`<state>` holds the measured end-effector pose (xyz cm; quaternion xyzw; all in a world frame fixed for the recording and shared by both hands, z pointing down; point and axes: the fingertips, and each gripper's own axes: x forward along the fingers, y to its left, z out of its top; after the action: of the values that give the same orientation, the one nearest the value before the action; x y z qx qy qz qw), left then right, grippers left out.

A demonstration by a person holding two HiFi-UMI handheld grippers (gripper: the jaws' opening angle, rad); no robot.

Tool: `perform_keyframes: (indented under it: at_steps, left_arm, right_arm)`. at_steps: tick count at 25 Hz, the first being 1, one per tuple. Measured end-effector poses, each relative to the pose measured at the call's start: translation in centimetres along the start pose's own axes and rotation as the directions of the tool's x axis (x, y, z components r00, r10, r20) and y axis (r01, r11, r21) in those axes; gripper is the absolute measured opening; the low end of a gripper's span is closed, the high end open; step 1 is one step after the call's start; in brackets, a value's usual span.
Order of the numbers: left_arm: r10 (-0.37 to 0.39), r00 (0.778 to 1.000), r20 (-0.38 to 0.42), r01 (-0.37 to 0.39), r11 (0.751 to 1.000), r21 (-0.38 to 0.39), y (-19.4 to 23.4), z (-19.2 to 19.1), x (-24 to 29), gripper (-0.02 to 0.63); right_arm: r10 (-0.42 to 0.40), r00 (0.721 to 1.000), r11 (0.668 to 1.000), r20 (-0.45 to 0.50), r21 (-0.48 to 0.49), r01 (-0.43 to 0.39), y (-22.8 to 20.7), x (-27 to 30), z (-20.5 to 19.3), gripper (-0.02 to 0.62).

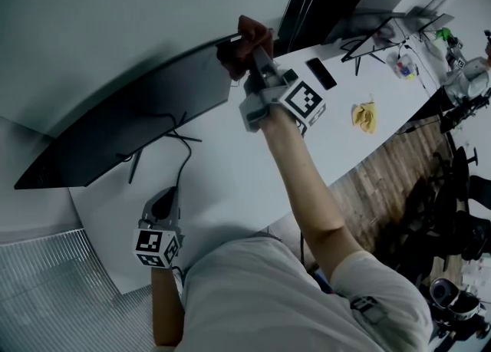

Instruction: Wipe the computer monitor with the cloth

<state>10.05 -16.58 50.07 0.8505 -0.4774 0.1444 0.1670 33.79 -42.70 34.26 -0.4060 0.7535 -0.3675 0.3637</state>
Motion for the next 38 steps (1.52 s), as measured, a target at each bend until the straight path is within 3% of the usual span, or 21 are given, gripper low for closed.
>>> perform_keyframes:
  at_steps: [9,21,38]
  left_arm:
    - [0.005,1.000,-0.015,-0.005,1.000,-0.002,-0.2,-0.5,0.0,0.006]
    - [0.020,0.999,-0.041,-0.021,1.000,-0.019,0.1,-1.9,-0.2,0.006]
    - [0.048,0.996,-0.081,-0.053,0.997,-0.052,1.3,-4.2,-0.1,0.006]
  right_arm:
    - [-0.042,0.998,0.996,-0.037,0.072,0.044,-3.2,-0.6,-2.1,0.077]
    - [-0.116,0.986,0.989,-0.120,0.079,0.126,-8.4,-2.0,-6.4,0.075]
    - [-0.276,0.921,0.953,-0.277,0.043,0.298,-18.9,-4.7,-13.4,0.075]
